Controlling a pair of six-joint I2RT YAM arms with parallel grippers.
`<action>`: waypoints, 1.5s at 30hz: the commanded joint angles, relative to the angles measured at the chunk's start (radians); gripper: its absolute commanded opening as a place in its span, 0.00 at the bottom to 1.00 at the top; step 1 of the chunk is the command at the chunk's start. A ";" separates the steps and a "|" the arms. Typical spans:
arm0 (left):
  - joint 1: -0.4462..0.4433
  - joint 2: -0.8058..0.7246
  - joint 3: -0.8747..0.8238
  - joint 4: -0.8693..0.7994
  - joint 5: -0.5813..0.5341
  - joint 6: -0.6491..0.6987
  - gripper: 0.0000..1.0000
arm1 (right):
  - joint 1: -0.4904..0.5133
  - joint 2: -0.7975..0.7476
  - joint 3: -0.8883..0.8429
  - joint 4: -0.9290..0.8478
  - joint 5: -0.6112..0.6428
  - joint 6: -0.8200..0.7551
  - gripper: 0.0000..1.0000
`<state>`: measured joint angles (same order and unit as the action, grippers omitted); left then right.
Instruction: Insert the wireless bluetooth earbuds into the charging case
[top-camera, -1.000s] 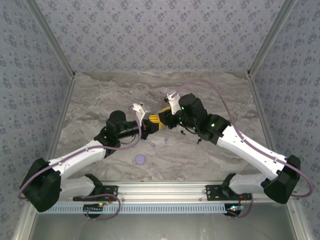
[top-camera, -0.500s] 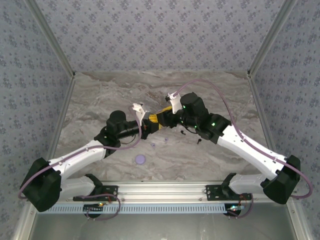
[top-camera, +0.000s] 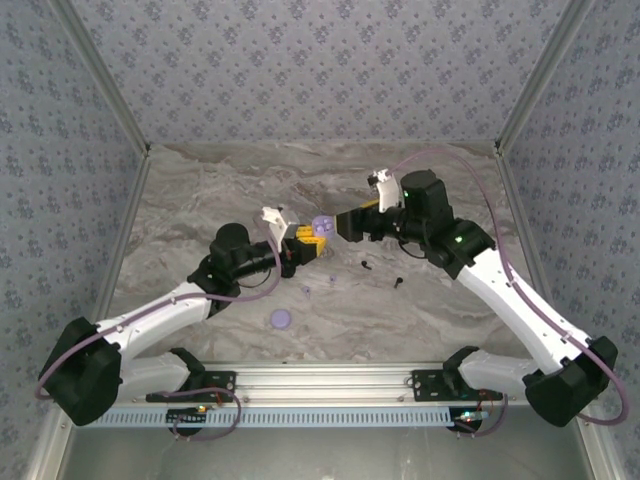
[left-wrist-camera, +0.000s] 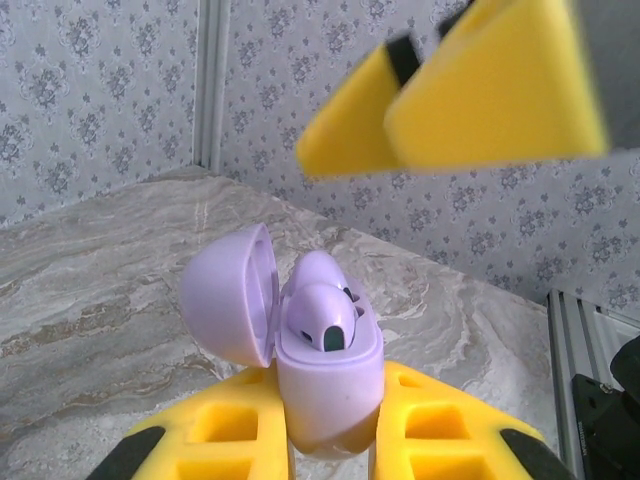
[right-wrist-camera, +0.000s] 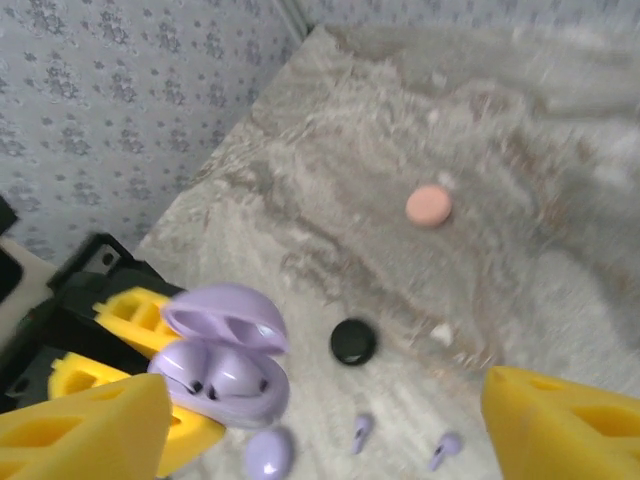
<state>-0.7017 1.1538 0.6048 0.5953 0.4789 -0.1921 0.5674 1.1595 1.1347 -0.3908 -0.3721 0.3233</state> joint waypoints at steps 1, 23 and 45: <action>-0.008 -0.026 0.002 0.053 0.020 0.020 0.00 | -0.012 0.021 -0.071 0.097 -0.226 0.075 1.00; -0.022 -0.006 0.020 0.030 0.031 0.032 0.00 | 0.028 0.068 -0.043 0.349 -0.432 0.163 1.00; -0.022 0.000 0.035 -0.008 0.004 0.048 0.00 | 0.029 -0.029 -0.075 0.188 -0.321 0.061 1.00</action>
<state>-0.7250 1.1530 0.6079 0.5892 0.4999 -0.1577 0.5900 1.1522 1.0515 -0.1547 -0.7177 0.4175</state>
